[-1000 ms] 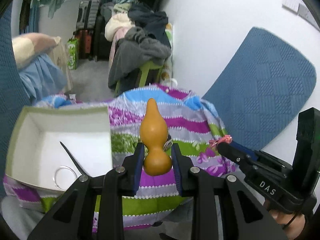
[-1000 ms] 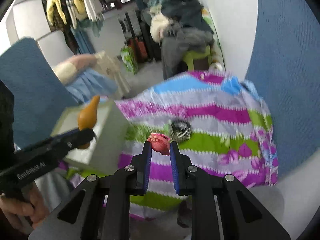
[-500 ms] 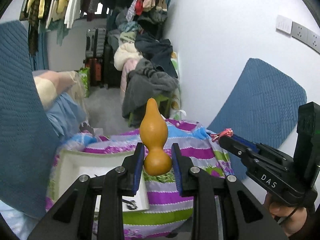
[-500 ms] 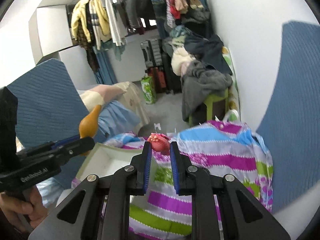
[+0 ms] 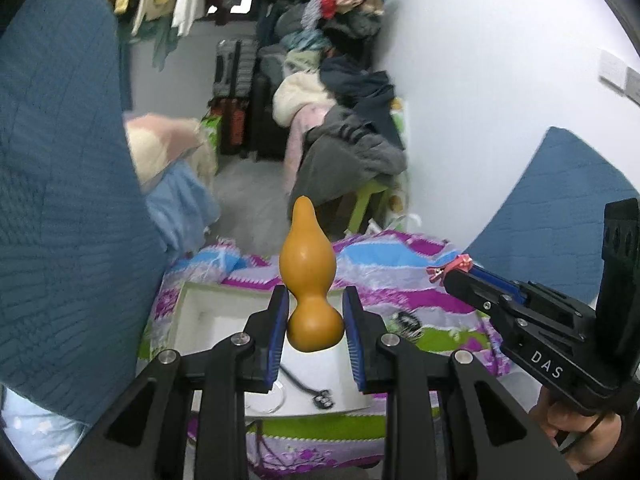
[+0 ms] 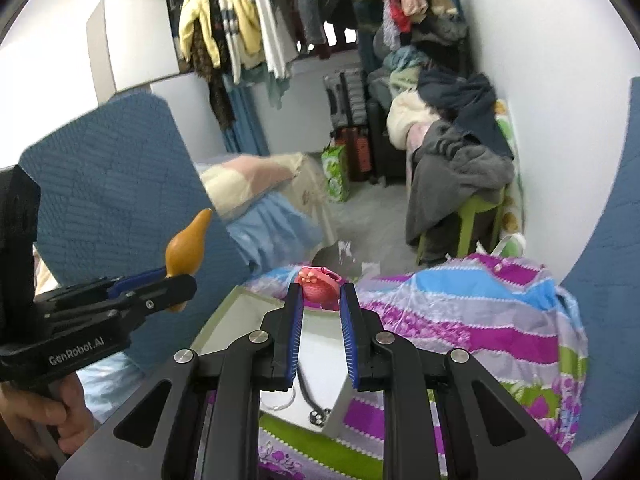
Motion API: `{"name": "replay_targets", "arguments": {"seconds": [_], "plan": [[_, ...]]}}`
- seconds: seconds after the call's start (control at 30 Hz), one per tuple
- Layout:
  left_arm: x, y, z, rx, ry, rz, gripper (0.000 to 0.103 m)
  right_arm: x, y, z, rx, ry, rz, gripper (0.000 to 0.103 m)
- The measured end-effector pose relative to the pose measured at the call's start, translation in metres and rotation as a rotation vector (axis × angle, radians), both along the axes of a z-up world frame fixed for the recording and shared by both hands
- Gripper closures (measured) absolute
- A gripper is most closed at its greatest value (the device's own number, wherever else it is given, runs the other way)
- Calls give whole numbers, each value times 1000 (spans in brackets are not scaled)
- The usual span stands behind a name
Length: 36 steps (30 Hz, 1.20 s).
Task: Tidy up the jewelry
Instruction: 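Carry the gourd pendant and pink clip into the white box and release both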
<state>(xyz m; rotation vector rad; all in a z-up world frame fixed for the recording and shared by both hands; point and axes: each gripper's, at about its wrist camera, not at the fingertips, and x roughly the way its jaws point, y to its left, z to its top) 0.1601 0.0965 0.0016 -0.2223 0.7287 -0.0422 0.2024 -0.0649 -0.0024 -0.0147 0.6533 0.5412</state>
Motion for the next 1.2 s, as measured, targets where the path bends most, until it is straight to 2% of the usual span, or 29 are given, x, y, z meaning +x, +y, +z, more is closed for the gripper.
{"name": "replay_targets", "arguments": {"seconds": [0.37, 0.63, 0.77, 0.97, 1.07, 1.13, 1.2], "plan": [[16, 44, -98, -37, 210, 60, 76, 23, 47, -84, -96, 197, 91, 87], [25, 59, -147, -44, 312, 79, 76, 30, 72, -137, -169, 333, 130, 87], [29, 67, -166, -82, 350, 78, 76, 32, 78, -158, -206, 376, 134, 87], [29, 68, -178, -93, 374, 83, 76, 33, 79, -178, -249, 411, 128, 86], [27, 67, -174, -88, 359, 82, 75, 32, 77, -176, -242, 414, 134, 86], [25, 68, -169, -113, 350, 90, 74, 32, 77, -172, -241, 406, 135, 85], [25, 69, -162, -118, 355, 113, 60, 32, 76, -165, -230, 390, 140, 80]]}}
